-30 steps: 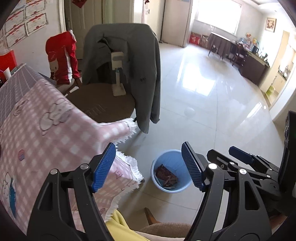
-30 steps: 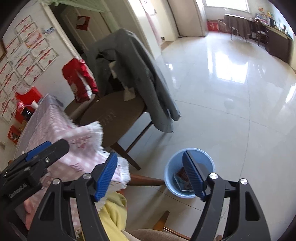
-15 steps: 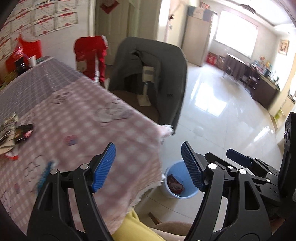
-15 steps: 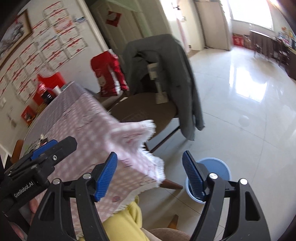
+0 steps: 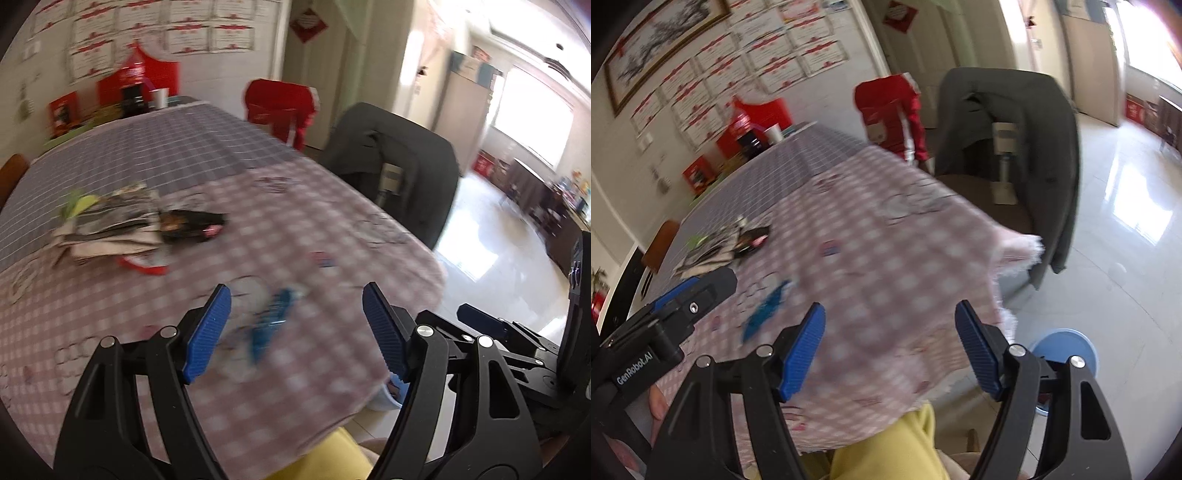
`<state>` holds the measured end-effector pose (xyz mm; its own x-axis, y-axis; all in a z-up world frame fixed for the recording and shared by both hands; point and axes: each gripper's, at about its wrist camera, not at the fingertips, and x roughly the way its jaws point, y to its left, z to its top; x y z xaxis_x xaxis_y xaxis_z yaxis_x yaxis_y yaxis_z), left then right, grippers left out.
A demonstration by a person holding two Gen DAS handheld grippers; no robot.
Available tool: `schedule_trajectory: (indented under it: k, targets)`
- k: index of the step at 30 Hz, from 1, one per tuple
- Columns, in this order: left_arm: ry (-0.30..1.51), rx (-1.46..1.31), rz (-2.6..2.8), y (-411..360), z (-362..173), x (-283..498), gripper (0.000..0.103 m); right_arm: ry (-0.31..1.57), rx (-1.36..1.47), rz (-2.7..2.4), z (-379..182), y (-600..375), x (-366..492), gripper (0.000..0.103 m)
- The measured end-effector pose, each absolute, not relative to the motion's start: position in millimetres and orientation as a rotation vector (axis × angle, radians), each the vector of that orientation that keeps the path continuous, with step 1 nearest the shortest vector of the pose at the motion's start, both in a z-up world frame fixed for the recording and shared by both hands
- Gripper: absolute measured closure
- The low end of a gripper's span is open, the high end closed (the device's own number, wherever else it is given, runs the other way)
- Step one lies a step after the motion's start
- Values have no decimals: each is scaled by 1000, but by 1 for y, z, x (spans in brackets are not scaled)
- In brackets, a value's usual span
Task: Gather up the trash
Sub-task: 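Return to the table and grasp the blue toothpaste packet with the right gripper, then reach the left gripper toward the dark snack bag and grasp it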
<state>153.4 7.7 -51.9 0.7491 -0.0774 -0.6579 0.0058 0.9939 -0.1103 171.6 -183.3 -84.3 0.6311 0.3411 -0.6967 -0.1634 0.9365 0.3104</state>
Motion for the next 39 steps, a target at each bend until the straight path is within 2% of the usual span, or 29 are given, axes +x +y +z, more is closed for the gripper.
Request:
schedule_trajectory:
  k: [20,23,25,27,32,35,39]
  targets:
    - [805,-235,183,154,-77,112,30,928,28,429,-101,-25,176,33]
    - [814,-252,193,163,-80,113,30,922,-6,388,-106,-16,181,55]
    - [820,-261,188,167,-81,115,30,894,-69,335,-108,-11,184,82]
    - [831,-270,169,167,-81,122,30,893,-66,335,-109,-14,188,89]
    - [839,-246,109,151,-73,145,30,886,12,320,-103,-37,206,92]
    - [847,-234,55,133,-68,168,23,871,44,316,-95,-51,217,92]
    - [878,-208,25,108,-70,201,21,838,75,301,-84,-76,237,92]
